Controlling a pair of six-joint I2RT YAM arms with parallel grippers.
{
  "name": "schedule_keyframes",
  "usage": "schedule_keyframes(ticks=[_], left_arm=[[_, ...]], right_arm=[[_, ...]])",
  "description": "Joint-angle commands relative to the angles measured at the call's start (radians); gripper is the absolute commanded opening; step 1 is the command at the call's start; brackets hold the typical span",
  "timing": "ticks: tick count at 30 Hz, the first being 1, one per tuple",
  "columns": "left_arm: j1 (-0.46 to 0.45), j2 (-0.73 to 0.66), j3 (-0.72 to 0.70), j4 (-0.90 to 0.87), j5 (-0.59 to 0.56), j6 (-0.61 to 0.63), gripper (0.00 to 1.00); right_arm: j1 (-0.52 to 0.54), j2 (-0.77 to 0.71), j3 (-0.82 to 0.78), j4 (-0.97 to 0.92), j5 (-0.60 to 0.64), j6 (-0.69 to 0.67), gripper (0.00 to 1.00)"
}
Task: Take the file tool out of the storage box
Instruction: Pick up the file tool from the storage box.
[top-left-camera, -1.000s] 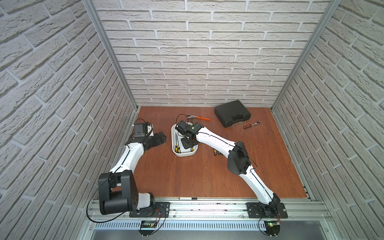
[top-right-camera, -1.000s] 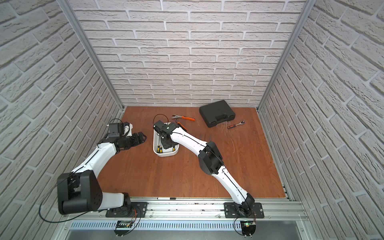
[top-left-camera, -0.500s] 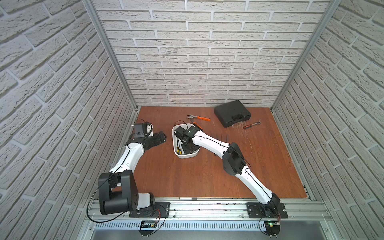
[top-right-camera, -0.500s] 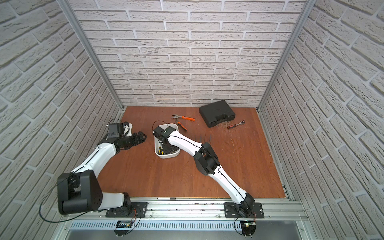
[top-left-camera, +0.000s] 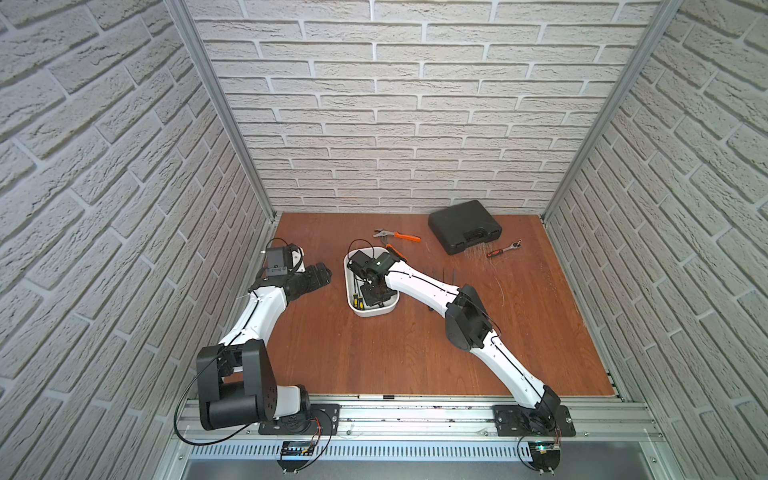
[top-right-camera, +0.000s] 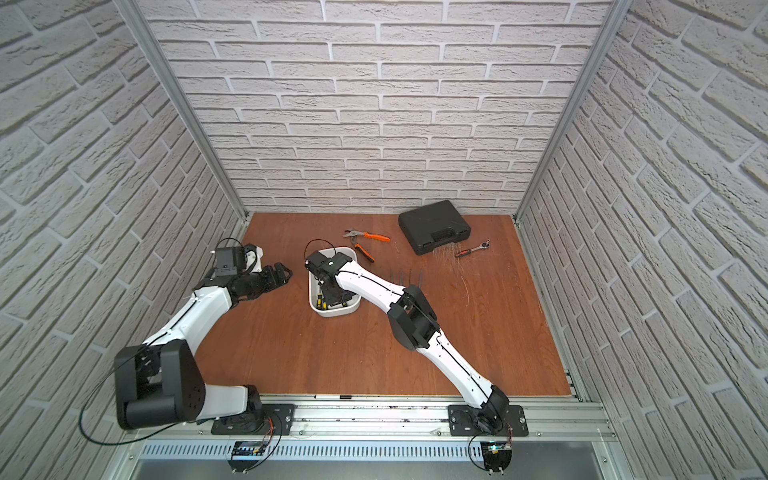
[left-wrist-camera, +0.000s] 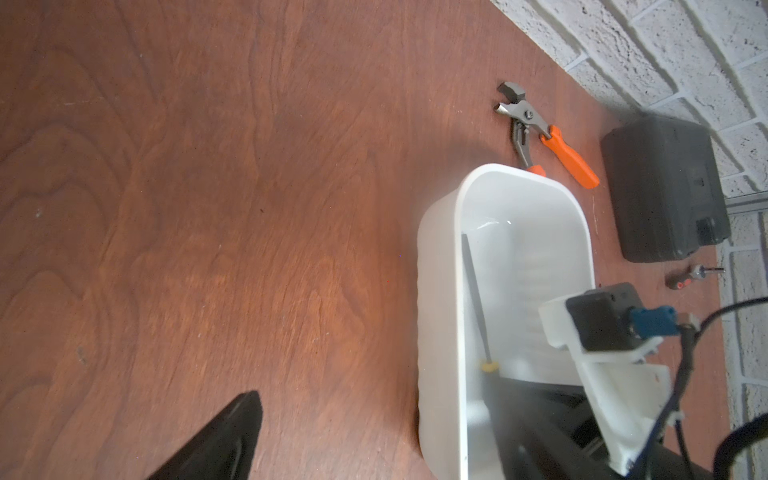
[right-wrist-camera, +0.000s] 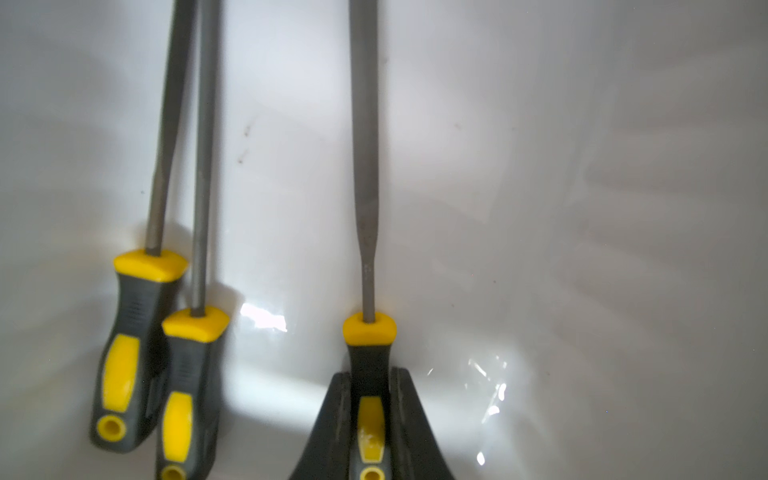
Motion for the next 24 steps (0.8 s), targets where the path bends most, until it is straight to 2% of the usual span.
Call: schedule_keyframes(ticks=[1,12,15,24], left_arm=[[0.007,-0.015,-0.011,0.026,0.01,-0.002,0.92],[0.007,-0.024,-0.001,-0.003,-0.007,0.015,0.92],[0.008,-0.027,0.007,-0.018,-0.016,0.025,0.92],[0.001,-0.039,0.003,-0.028,-0.019,0.033,0.92]], right_arm=[[-0.005,-0.023,-0.005,0.056,0.011,-0.025,0.06],[-0.036,-0.199,-0.08,0.134,0.037,-0.041,0.03],[-0.051,-0.281,-0.152,0.175,0.046,-0.038,0.03],[-0.169,-0.612,-0.652,0.326,0.161,0.028,0.03]])
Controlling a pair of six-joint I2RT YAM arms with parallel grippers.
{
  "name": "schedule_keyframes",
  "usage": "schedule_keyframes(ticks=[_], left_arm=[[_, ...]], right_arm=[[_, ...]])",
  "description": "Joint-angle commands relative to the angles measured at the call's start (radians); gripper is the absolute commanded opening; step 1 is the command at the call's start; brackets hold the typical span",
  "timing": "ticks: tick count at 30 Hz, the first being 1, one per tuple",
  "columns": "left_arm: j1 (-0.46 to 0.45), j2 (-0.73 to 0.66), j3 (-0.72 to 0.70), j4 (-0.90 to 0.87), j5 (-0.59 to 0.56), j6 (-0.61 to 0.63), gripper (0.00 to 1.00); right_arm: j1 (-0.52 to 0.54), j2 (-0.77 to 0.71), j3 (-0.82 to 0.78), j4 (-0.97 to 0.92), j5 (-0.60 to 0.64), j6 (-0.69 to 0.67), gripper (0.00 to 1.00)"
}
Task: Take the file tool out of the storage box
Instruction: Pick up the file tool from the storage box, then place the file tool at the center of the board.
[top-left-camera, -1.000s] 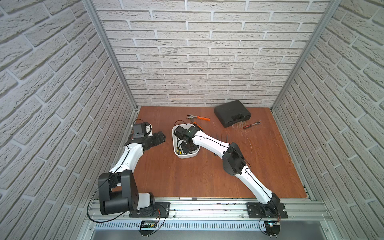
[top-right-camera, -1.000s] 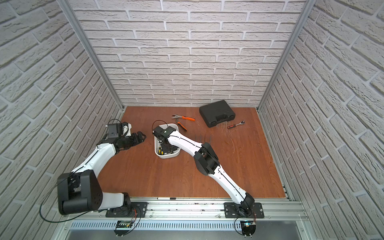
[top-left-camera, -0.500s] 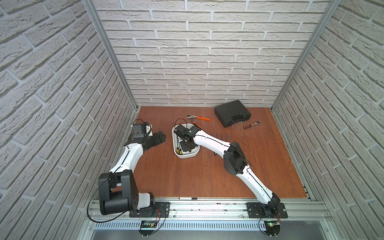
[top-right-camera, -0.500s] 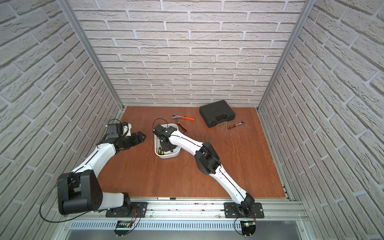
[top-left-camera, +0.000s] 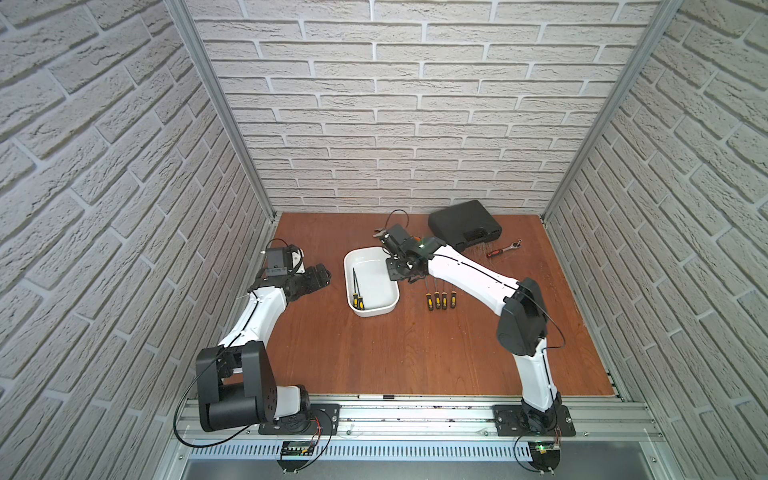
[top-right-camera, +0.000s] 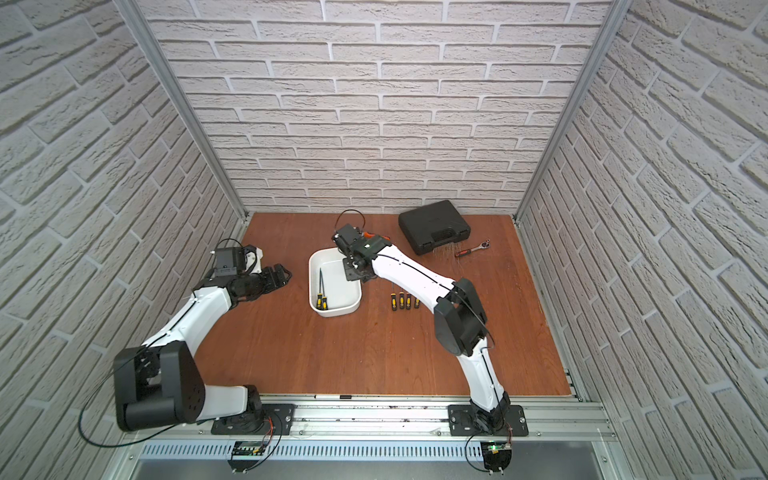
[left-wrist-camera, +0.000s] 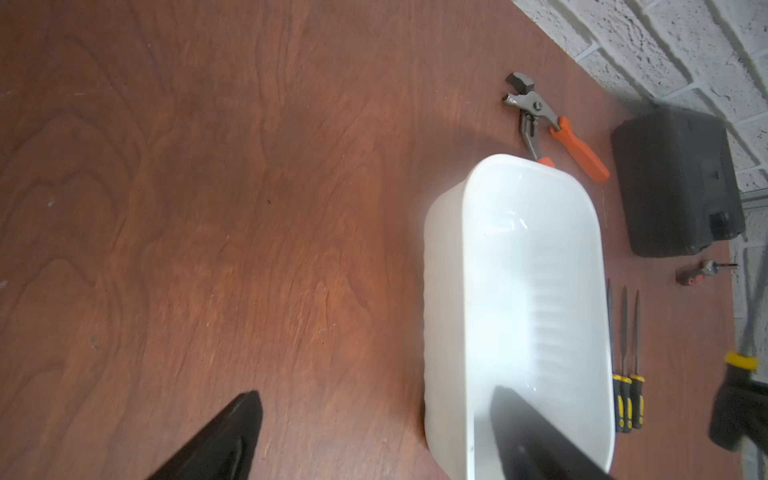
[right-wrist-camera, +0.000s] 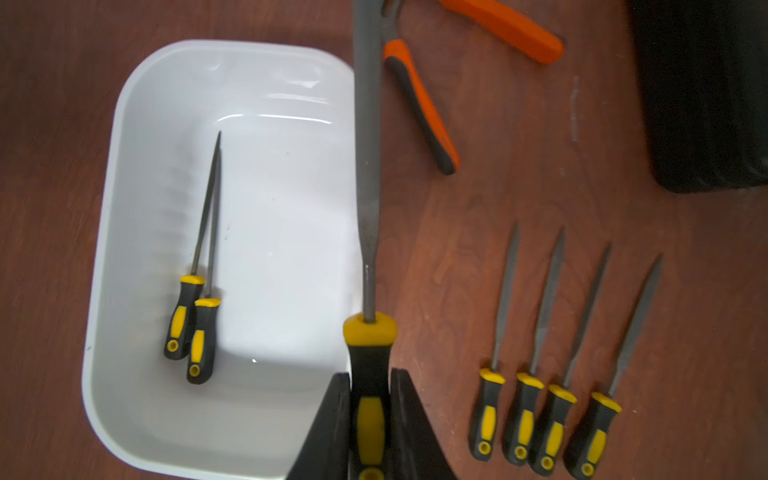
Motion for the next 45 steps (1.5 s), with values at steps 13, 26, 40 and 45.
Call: schedule_keyframes(ticks=[13,26,40,45], left_arm=[[-0.014,-0.01,0.005,0.019,0.002,0.023,0.92],[-0.024,-0.014,0.004,0.011,-0.009,0.032,0.92],[-0.038,-0.006,0.007,0.012,-0.023,0.034,0.92],[-0.039,-0.006,0.006,0.012,-0.022,0.035,0.92]], right_arm=[[-0.293,-0.407,-0.741,0.195,0.016,0.087,0.02],[-0.375,-0.303,-0.789,0.291,-0.08,0.082,0.02],[-0.381,-0.24,-0.741,0.302,-0.105,0.054,0.02],[-0.38,-0.235,-0.734,0.3,-0.114,0.051,0.04]])
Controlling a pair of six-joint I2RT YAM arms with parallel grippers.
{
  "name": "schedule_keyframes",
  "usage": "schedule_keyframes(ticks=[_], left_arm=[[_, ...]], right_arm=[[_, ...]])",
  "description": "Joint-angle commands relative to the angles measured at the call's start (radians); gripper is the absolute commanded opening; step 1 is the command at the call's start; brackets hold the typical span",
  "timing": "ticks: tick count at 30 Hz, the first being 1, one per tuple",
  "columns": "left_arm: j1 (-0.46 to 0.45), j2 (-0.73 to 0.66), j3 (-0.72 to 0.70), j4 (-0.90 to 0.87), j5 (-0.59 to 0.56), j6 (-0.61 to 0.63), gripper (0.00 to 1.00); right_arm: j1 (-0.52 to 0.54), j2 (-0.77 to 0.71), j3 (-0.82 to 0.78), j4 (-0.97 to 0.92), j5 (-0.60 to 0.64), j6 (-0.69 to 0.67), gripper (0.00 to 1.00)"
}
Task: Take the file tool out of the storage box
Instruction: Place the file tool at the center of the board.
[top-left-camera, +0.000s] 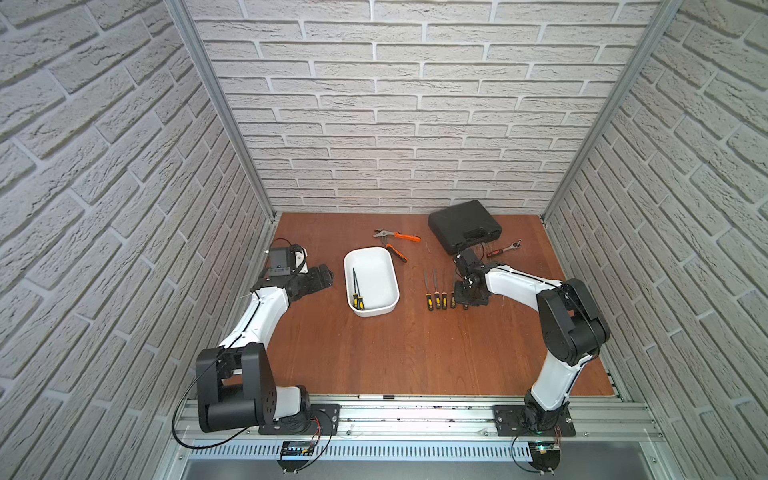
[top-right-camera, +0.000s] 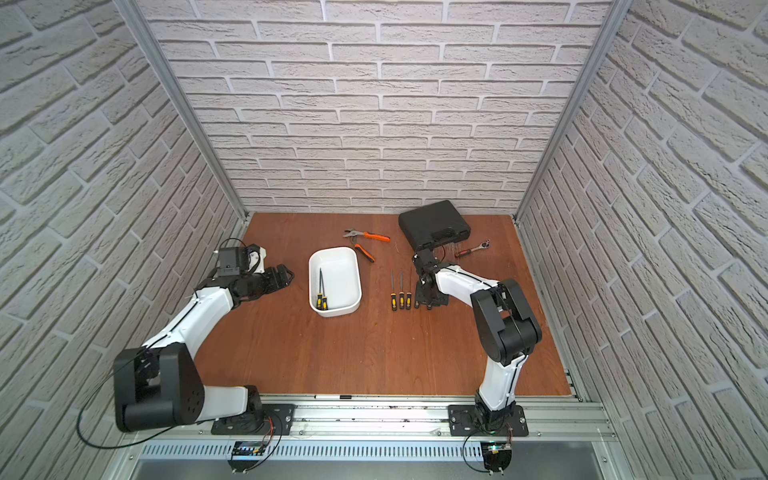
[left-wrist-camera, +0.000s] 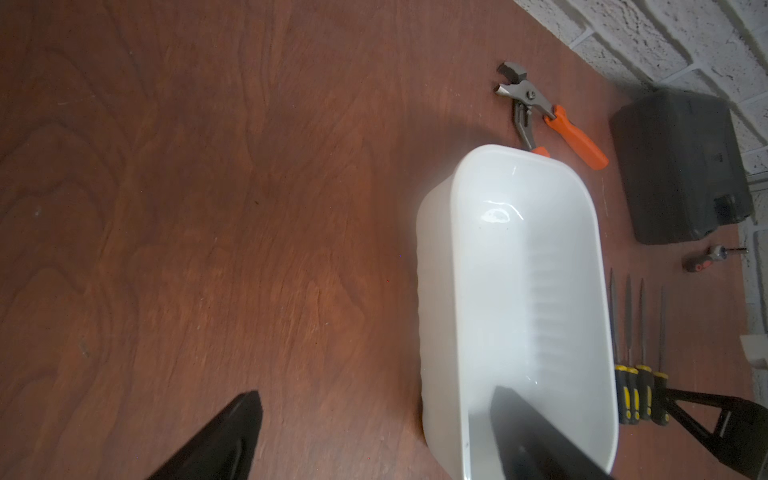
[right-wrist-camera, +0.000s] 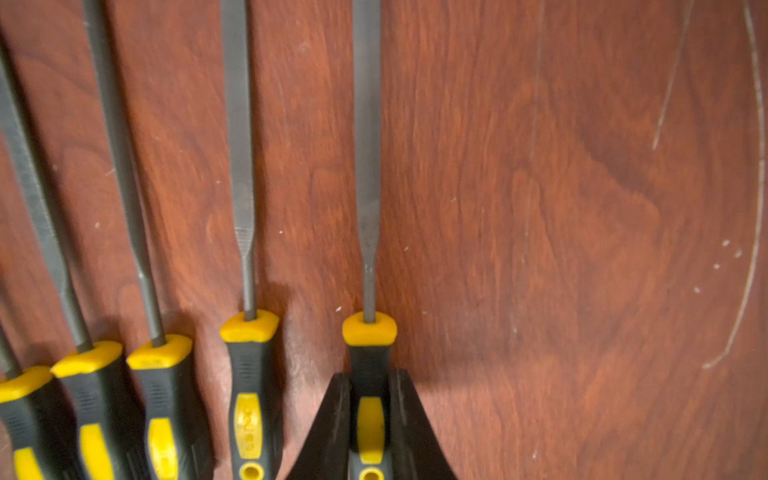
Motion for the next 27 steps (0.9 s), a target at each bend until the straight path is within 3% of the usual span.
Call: schedule_keyframes(ticks=[1,10,16,23,27], left_arm=[[-0.005,-0.001,0.006,0.013,-0.004,0.018,0.92],[-0.009,0.001,0.003,0.019,-0.004,0.014,0.92],[-0.01,-0.007,-0.001,0.017,-0.008,0.014,0.92],[-0.01,-0.004,0.002,0.019,-0.006,0.014,0.92],[-0.01,-0.007,0.001,0.02,-0.01,0.013,0.92]], right_arm=[[-0.002,0.004,0.028,0.016,-0.009,-0.014,0.04],[0.003,-0.003,0.049,0.013,-0.013,-0.018,0.12],[0.003,-0.012,0.054,-0.004,0.0,-0.025,0.35],[0.006,-0.076,0.075,-0.048,0.029,-0.035,0.39],[0.073,-0.13,0.168,-0.098,0.086,-0.082,0.38]])
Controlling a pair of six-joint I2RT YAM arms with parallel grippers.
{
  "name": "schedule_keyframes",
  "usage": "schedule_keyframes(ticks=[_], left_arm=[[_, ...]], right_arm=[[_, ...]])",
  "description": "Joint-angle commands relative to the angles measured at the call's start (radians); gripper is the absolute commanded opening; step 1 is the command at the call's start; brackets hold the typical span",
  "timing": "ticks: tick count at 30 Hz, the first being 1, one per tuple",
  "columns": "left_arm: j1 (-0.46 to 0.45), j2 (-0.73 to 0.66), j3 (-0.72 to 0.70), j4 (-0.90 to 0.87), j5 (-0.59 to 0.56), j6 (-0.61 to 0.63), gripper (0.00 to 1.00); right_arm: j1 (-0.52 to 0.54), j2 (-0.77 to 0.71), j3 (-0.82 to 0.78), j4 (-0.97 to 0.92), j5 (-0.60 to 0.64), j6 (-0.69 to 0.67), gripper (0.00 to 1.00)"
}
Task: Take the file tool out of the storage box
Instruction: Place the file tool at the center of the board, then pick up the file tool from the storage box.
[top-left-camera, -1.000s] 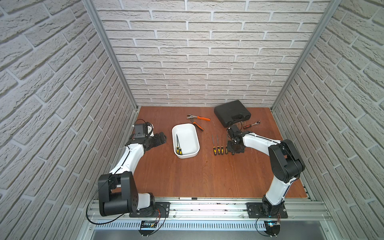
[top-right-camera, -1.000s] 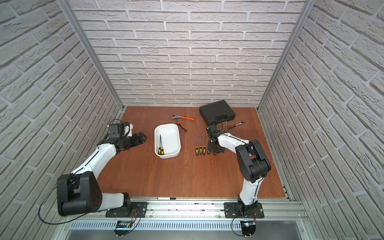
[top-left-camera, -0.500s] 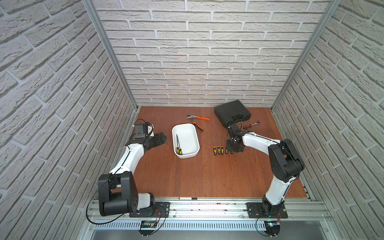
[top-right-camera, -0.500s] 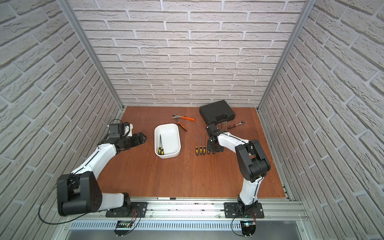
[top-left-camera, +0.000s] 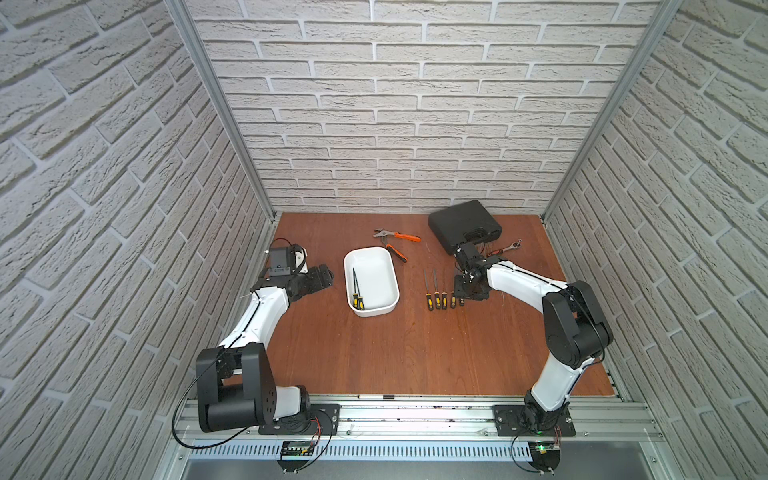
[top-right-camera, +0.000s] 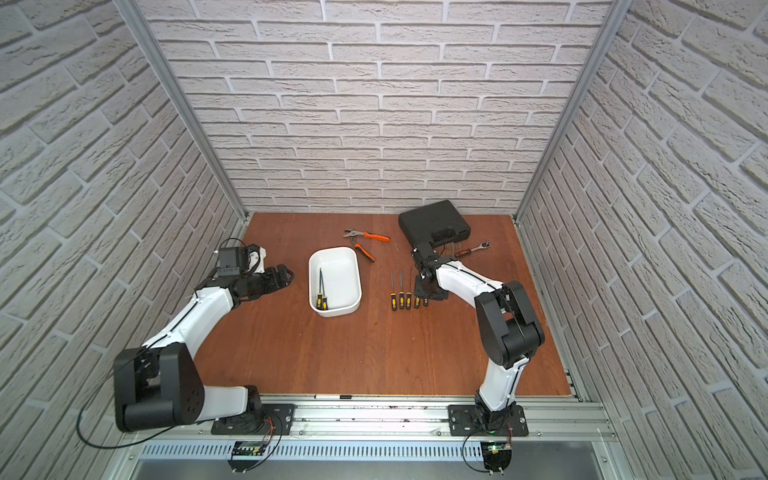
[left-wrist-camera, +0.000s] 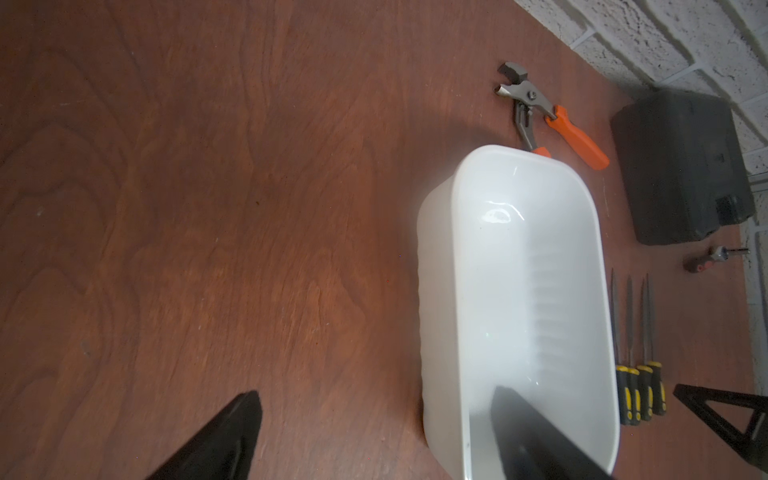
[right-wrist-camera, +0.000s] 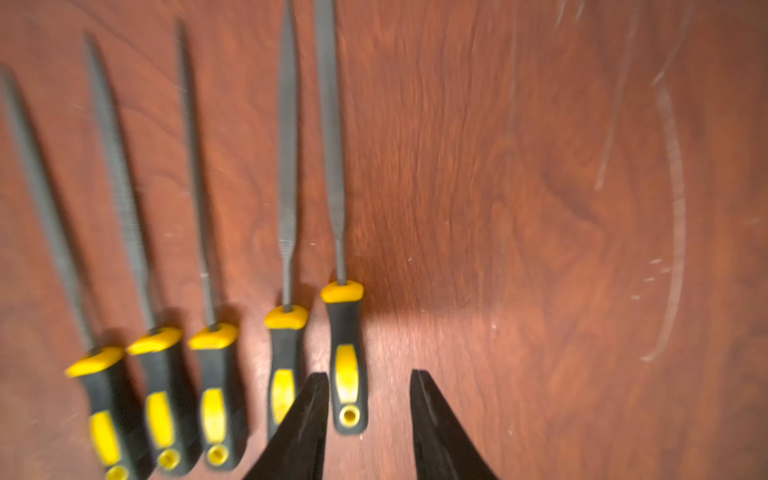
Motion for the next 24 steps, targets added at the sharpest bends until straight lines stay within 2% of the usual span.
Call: schedule_keyframes(ticks=[1,4,7,14,19,24], left_arm=[[-0.008,-0.006,0.0,0.021,-0.006,0.012,0.92],[-0.007,-0.001,-0.001,0.027,-0.001,0.005,0.92],[-0.005,-0.001,-0.003,0.029,0.001,0.004,0.92],[0.001,-0.027,-0.01,0.013,-0.016,0.011,0.92],[0.002,-0.038,0.001,-0.012,-0.036,0.027,0.92],[0.005,-0.038,0.008,-0.018,-0.037,0.033,0.92]], right_arm=[[0.08,-0.093,0.116,-0.031,0.057,-0.062,0.38],[0.176,-0.071,0.214,-0.027,0.042,-0.119,0.38],[0.257,0.001,0.313,0.002,-0.049,-0.141,0.38],[0.403,0.301,0.587,-0.015,-0.207,-0.121,0.37],[0.459,0.472,0.745,-0.075,-0.237,-0.101,0.38],[0.482,0.565,0.834,-0.103,-0.274,-0.108,0.4]])
